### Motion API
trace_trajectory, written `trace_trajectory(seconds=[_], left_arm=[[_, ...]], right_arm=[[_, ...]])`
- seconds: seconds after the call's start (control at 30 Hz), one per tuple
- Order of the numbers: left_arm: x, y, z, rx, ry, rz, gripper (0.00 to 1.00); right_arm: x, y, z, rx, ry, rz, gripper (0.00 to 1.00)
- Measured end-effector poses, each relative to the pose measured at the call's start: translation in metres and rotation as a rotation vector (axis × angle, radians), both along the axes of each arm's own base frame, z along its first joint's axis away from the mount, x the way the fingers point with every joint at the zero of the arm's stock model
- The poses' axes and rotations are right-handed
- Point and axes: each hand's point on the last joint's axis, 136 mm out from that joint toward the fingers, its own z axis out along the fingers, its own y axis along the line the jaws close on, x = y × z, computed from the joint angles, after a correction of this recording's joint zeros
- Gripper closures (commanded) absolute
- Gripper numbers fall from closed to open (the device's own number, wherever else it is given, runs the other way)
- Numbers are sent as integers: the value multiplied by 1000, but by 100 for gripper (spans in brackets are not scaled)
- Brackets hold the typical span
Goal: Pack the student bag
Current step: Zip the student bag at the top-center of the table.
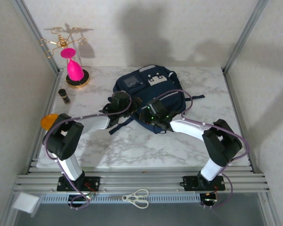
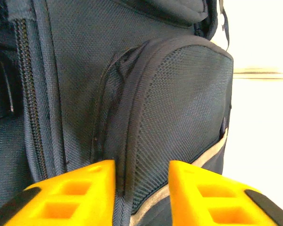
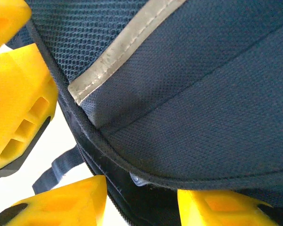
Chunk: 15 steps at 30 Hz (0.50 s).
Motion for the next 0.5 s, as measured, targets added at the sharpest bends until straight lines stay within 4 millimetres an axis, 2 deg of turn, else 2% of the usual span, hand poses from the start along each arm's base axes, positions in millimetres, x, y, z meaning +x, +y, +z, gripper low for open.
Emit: trace_trajectory(seconds=[0.07, 0.23, 0.37, 0.5], left_arm=[[2, -2, -3, -4, 11, -3, 76], [5, -6, -10, -12, 33, -7, 90], [4, -7, -13, -22, 47, -7, 95], [5, -7, -12, -25, 43, -6, 96]], right_arm=[[3, 2, -1, 19, -2, -20, 63], [9, 10, -6, 48, -12, -54, 62], [15, 8, -16, 47, -4, -107, 66], [20, 2, -17, 48, -9, -167, 76]])
